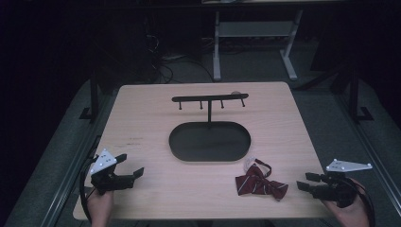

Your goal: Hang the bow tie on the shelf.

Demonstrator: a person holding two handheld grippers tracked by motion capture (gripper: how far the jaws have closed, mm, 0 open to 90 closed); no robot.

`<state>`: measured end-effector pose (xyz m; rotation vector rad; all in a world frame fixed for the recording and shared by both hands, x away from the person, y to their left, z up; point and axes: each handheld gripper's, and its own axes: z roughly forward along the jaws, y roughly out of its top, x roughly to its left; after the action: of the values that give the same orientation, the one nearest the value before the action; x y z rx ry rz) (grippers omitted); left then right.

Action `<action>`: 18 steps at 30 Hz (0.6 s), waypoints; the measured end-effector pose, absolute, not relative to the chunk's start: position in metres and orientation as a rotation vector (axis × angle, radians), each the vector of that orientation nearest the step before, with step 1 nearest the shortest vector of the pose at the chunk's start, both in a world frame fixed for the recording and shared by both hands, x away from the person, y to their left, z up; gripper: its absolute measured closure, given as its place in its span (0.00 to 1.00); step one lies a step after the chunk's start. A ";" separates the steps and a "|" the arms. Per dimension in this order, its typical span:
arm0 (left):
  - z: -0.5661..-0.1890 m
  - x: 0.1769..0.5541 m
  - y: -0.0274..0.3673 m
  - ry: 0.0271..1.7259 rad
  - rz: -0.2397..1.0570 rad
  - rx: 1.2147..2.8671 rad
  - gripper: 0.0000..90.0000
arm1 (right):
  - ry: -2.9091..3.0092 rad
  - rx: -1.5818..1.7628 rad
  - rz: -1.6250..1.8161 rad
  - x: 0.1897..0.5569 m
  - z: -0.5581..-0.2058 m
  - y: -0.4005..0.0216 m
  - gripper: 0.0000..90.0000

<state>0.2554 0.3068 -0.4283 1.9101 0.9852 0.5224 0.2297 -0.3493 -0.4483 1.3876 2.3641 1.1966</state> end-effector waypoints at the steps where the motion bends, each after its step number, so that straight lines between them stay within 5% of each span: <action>1: -0.428 0.255 0.307 0.983 0.524 1.908 0.14 | 2.371 1.383 1.199 0.230 -0.447 -0.348 0.44; 18: -0.427 0.254 0.305 0.957 0.532 1.914 0.14 | 2.454 1.269 1.191 0.246 -0.429 -0.322 0.46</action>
<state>0.2540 0.3052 -0.4274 1.9142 0.9572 0.5317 0.2464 -0.3219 -0.4288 1.2688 2.4544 1.1907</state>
